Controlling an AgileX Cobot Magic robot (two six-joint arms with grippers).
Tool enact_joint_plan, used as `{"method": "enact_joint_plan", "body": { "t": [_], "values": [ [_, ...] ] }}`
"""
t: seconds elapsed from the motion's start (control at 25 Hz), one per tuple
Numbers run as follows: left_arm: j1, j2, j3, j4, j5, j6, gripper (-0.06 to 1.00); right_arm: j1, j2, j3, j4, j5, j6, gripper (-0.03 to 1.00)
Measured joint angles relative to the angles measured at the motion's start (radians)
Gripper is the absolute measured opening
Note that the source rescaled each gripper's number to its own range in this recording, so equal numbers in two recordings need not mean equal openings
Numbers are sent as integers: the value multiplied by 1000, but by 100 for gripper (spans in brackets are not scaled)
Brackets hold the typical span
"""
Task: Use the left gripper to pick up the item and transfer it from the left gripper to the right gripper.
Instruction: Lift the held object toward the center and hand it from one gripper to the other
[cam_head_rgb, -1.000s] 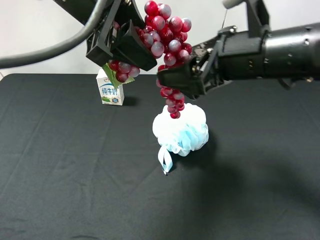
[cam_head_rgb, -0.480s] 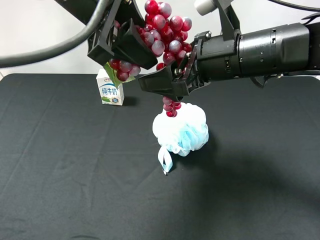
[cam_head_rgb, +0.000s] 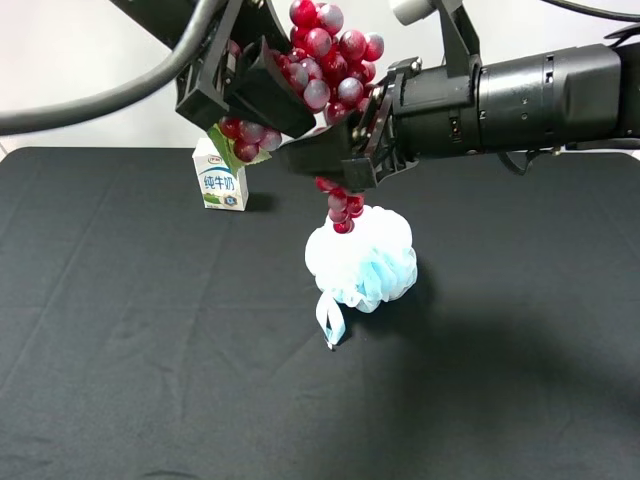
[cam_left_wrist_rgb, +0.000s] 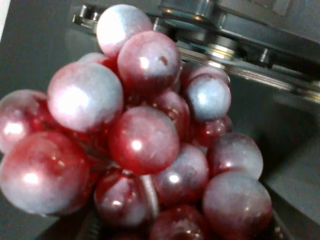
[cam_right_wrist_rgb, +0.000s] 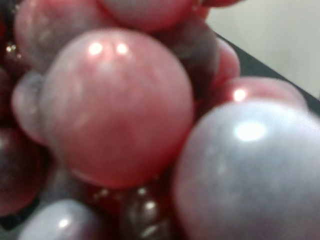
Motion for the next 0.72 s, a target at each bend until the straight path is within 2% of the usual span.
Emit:
{"method": "enact_joint_plan", "body": {
  "t": [0.04,0.08,0.32,0.6,0.64,0.72],
  "values": [
    [0,0,0,0,-6,0,0,0,0,0,0,-1,0,28],
    [1,0,0,1,-13,0,0,0,0,0,-1,-3,0,8],
    [1,0,0,1,-16,0,0,0,1,0,-1,-53,-3,5],
    [1,0,0,1,-57,1,1,0,1,0,0,-66,-3,4],
    [1,0,0,1,-66,-6,12,0,1,0,0,-73,-3,4],
    [1,0,0,-3,-91,-39,54,0,3,0,0,-85,-3,3]
  ]
}}
